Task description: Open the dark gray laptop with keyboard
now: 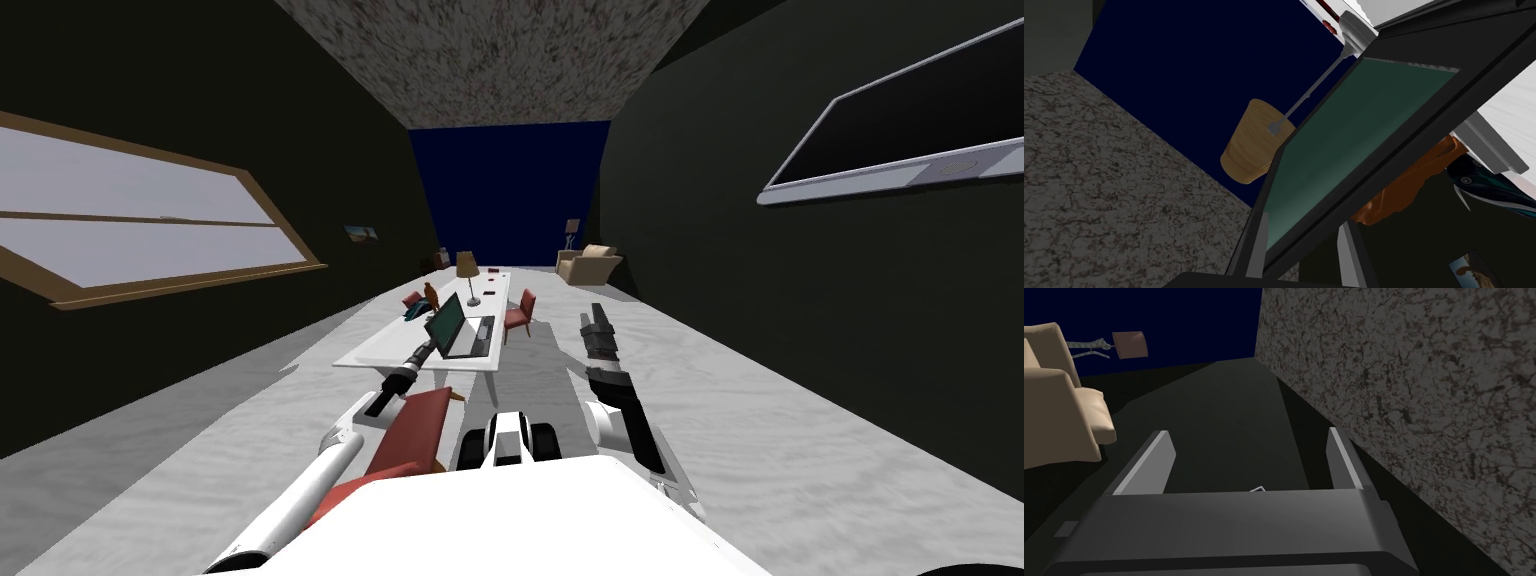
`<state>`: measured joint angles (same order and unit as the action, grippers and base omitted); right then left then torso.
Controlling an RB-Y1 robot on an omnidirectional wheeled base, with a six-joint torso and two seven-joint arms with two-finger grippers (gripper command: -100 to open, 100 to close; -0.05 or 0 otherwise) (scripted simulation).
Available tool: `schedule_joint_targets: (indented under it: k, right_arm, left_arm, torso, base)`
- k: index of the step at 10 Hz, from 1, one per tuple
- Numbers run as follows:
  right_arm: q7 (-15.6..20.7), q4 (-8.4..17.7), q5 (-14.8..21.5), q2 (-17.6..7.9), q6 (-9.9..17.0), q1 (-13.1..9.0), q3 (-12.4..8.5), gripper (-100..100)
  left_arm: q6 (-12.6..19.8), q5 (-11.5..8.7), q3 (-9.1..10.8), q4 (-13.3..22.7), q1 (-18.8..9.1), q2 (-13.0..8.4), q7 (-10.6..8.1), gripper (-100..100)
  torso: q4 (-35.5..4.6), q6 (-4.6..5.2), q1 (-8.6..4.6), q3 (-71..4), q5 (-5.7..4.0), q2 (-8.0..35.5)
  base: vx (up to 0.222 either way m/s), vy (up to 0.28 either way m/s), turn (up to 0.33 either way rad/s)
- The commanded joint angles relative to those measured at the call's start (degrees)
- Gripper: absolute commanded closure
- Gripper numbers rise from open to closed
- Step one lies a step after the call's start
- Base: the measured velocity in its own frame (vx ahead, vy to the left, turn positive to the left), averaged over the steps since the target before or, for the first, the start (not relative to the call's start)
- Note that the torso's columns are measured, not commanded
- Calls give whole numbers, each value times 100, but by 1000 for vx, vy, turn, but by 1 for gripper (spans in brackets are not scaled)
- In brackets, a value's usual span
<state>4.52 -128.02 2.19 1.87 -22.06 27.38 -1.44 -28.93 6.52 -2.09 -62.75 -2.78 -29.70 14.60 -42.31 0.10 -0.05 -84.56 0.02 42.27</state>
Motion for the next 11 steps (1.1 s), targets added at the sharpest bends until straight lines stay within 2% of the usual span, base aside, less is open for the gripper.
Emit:
schedule_joint_targets:
  k: [1, 2, 3, 4, 5, 7, 8, 11]
  right_arm:
    - [0, 0, 0, 0, 0, 0, 0, 0]
    - [0, 0, 0, 0, 0, 0, 0, 0]
    - [0, 0, 0, 0, 0, 0, 0, 0]
    - [0, 0, 0, 0, 0, 0, 0, 0]
    - [0, 0, 0, 0, 0, 0, 0, 0]
    - [0, 0, 0, 0, 0, 0, 0, 0]
    - [0, 0, 0, -1, 0, 0, 0, 0]
    - [0, 0, 0, 0, 0, 0, 0, 0]
  left_arm:
    - [-257, 41, -117, 481, -396, 21, 207, 100]
    - [-257, 41, -117, 643, -509, 21, 207, 100]
    - [-257, 41, -117, 835, -509, 21, 207, 100]
    - [-461, 76, -211, 1044, -800, 19, 380, 100]
    - [-461, 76, -211, 1124, -889, 19, 380, 100]
    - [-461, 76, -211, 1412, -889, 19, 380, 100]
    - [-664, 111, -306, 1637, -1219, 18, 554, 100]
    - [-664, 111, -306, 1944, -1268, 18, 554, 100]
  torso:
    - [9, -1, 13, -3, 9, -9]
    - [4, -6, 6, -5, 3, -6]
    - [4, 5, 2, -3, 3, -6]
    - [19, -1, 17, -10, 13, -18]
    - [10, -5, 9, -11, 5, -14]
    - [14, -2, 12, -8, 8, -13]
    - [24, -8, 24, -15, 15, -22]
    - [9, -2, 5, -3, 3, -5]
  base:
    - [-11, -47, 79]
    - [-20, -52, 65]
    - [-8, -21, -14]
    - [-22, -44, 70]
    - [-25, -52, 60]
    - [-2, -11, -15]
    - [-22, -43, 88]
    - [-10, -23, 14]
